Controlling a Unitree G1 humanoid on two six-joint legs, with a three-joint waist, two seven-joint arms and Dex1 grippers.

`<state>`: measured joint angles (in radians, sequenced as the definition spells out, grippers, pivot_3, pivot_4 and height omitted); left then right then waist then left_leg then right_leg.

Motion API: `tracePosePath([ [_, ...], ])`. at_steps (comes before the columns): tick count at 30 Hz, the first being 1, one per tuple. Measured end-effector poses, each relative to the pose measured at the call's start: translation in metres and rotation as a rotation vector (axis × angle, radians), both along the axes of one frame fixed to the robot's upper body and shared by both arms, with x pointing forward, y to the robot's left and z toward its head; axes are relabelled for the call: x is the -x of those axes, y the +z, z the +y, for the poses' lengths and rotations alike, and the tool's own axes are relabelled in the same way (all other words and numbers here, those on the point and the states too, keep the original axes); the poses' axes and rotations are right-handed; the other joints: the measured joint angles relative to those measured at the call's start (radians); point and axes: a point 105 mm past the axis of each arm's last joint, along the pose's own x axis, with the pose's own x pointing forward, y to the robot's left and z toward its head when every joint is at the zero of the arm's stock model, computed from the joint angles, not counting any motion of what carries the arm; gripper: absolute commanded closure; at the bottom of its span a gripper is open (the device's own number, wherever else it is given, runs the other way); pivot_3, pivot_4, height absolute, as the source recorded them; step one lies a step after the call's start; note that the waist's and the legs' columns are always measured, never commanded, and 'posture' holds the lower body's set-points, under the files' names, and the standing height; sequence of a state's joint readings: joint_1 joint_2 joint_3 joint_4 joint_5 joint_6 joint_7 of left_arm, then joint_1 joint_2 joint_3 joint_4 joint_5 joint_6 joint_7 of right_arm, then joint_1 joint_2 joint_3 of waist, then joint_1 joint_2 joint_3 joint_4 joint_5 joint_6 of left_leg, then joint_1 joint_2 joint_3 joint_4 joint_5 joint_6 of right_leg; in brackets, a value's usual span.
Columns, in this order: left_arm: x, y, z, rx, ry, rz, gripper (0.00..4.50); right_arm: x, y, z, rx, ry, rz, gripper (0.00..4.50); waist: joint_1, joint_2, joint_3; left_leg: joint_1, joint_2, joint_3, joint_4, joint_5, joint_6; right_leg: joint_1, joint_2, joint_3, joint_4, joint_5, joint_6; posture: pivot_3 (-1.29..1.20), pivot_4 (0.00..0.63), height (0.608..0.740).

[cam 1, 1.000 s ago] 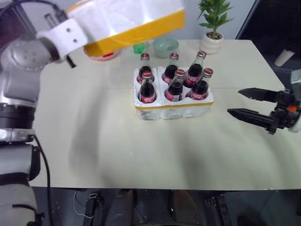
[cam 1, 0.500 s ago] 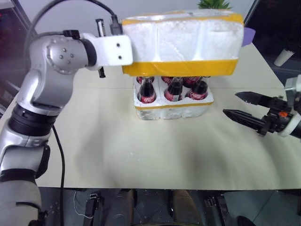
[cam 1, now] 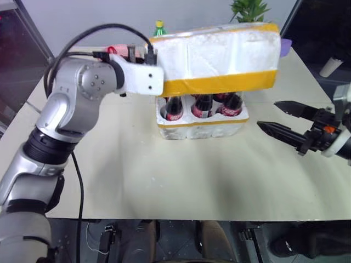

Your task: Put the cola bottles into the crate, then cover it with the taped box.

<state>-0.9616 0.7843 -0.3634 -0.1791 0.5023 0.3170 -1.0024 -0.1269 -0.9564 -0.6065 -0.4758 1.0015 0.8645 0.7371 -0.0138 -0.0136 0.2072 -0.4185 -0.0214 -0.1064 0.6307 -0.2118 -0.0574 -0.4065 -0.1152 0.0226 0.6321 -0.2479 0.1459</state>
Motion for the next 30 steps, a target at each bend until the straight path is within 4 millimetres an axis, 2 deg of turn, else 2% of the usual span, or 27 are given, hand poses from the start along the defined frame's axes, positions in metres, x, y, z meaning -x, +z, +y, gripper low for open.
tracePosePath([
  [2, 0.004, -0.011, 0.001, -0.007, -0.004, 0.045, 0.37, -0.001, -0.003, -0.004, -0.001, -0.006, 0.01, 0.0, 0.0, 0.0, 0.0, 0.0, 0.0, 0.0, 0.0, 0.0, 0.0, 0.0, 0.0, 0.0, 0.0, 0.0, 0.0, 0.0, 0.15, 0.739],
  [3, 0.006, -0.012, 0.003, -0.01, 0.0, 0.05, 0.06, -0.001, -0.003, -0.005, -0.002, -0.006, 0.007, 0.0, 0.0, 0.0, 0.0, 0.0, 0.0, 0.0, 0.0, 0.0, 0.0, 0.0, 0.0, 0.0, 0.0, 0.0, 0.0, 0.0, 0.15, 0.739],
  [9, 0.011, -0.001, 0.023, -0.005, 0.054, 0.019, 0.06, -0.003, -0.004, -0.01, 0.0, -0.004, 0.0, 0.0, -0.001, 0.0, 0.0, 0.0, 0.0, 0.0, 0.0, 0.0, 0.0, 0.0, 0.0, 0.0, 0.0, 0.0, 0.0, 0.0, 0.15, 0.739],
  [13, 0.019, -0.009, 0.037, 0.078, 0.084, 0.099, 0.06, -0.004, -0.006, -0.012, 0.008, -0.001, -0.001, 0.0, -0.001, 0.0, 0.0, 0.0, 0.0, 0.0, 0.0, 0.0, 0.0, 0.0, 0.0, 0.0, 0.0, 0.0, 0.0, 0.0, 0.15, 0.739],
  [17, 0.032, -0.031, 0.045, 0.402, 0.125, 0.397, 0.06, -0.003, -0.011, -0.016, 0.029, -0.006, 0.019, 0.0, -0.002, 0.0, 0.0, 0.0, 0.0, 0.0, 0.001, 0.0, 0.0, 0.0, 0.0, 0.0, 0.0, 0.0, 0.0, 0.0, 0.15, 0.739],
  [20, 0.048, -0.021, 0.059, 0.772, 0.075, 0.672, 0.06, 0.002, -0.015, -0.019, 0.047, 0.002, 0.048, 0.0, -0.003, 0.0, 0.0, 0.0, 0.0, -0.001, 0.001, 0.0, 0.0, 0.0, 0.0, -0.001, 0.0, 0.0, 0.0, 0.0, 0.15, 0.739],
  [22, 0.06, -0.013, 0.074, 0.874, 0.008, 0.782, 0.06, 0.006, -0.013, -0.021, 0.066, 0.013, 0.056, 0.0, -0.008, 0.0, 0.0, 0.001, 0.0, -0.001, 0.0, 0.0, 0.0, 0.0, 0.0, -0.001, 0.001, 0.0, 0.0, 0.0, 0.15, 0.739],
  [26, 0.072, -0.013, 0.104, 0.992, -0.036, 1.014, 0.06, 0.008, -0.006, -0.027, 0.092, 0.046, 0.07, 0.0, -0.009, 0.0, 0.0, 0.005, 0.001, 0.0, -0.001, 0.0, 0.0, 0.003, 0.0, -0.001, 0.001, -0.001, -0.001, 0.0, 0.15, 0.739],
  [30, 0.072, -0.012, 0.112, 1.02, -0.074, 1.117, 0.06, -0.001, 0.004, -0.032, 0.094, 0.058, 0.068, 0.0, -0.001, 0.0, 0.0, 0.005, 0.001, 0.0, 0.0, 0.0, 0.0, 0.004, 0.0, -0.001, -0.001, -0.002, -0.004, 0.0, 0.15, 0.739],
])
